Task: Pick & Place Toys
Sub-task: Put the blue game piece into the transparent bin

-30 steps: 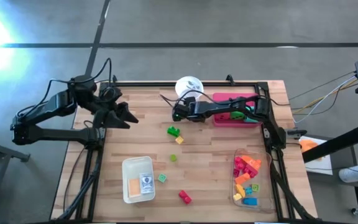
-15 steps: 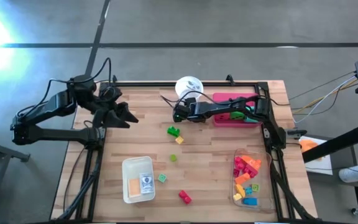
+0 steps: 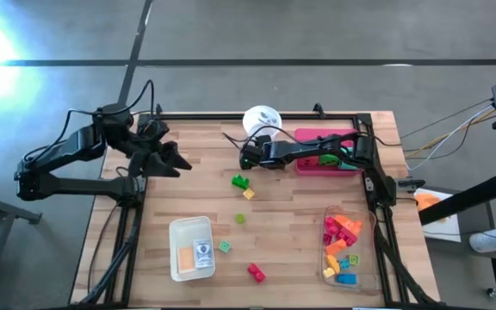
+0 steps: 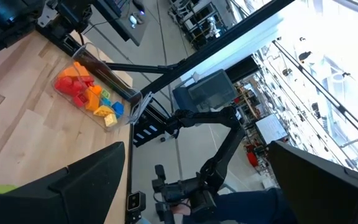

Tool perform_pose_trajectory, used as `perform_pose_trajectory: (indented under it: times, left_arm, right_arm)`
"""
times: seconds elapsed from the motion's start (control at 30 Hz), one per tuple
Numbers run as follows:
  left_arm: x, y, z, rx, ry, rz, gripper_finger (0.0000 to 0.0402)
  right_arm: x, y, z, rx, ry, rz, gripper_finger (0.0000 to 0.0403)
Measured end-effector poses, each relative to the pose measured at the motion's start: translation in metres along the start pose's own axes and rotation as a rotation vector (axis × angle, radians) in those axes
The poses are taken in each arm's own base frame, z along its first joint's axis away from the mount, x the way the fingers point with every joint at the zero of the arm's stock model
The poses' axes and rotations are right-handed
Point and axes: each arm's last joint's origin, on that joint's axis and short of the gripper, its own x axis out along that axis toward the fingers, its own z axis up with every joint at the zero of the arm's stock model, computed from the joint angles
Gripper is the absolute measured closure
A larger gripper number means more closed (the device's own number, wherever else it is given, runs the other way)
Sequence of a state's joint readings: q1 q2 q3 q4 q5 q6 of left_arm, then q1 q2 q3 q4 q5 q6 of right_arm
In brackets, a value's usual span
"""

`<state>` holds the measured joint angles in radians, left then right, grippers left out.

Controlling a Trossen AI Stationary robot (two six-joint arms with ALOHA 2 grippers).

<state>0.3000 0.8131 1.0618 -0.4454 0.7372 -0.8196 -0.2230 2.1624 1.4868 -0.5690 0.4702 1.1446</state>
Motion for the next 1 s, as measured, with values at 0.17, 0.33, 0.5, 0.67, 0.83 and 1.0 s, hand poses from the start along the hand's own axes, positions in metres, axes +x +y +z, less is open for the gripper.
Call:
perform_pose_trajectory:
  times: [0.17, 0.33, 0.5, 0.67, 0.83, 1.0]
  left_arm:
    - [0.0, 0.0, 0.0, 0.0, 0.0, 0.0, 0.0003]
    - [0.0, 0.0, 0.0, 0.0, 0.0, 0.0, 0.0003]
    - [0.0, 0.0, 0.0, 0.0, 0.0, 0.0, 0.0003]
    - [0.0, 0.0, 0.0, -0.001, 0.0, 0.0, 0.0003]
    - [0.0, 0.0, 0.0, -0.008, 0.0, 0.0, 0.0003]
    - [0.0, 0.0, 0.0, -0.003, 0.0, 0.0, 0.0003]
  right_arm:
    - [-0.001, 0.001, -0.002, -0.006, 0.03, 0.016, 0.0248]
    - [-0.002, 0.002, -0.004, -0.029, 0.029, 0.018, 0.0275]
    - [-0.002, 0.002, -0.004, -0.03, 0.042, 0.023, 0.0275]
    - [-0.006, 0.004, -0.007, -0.043, 0.071, 0.048, 0.0275]
    - [-0.021, 0.009, -0.016, -0.155, 0.129, 0.09, 0.0275]
    - [-0.052, 0.009, -0.019, -0.309, 0.221, 0.165, 0.0275]
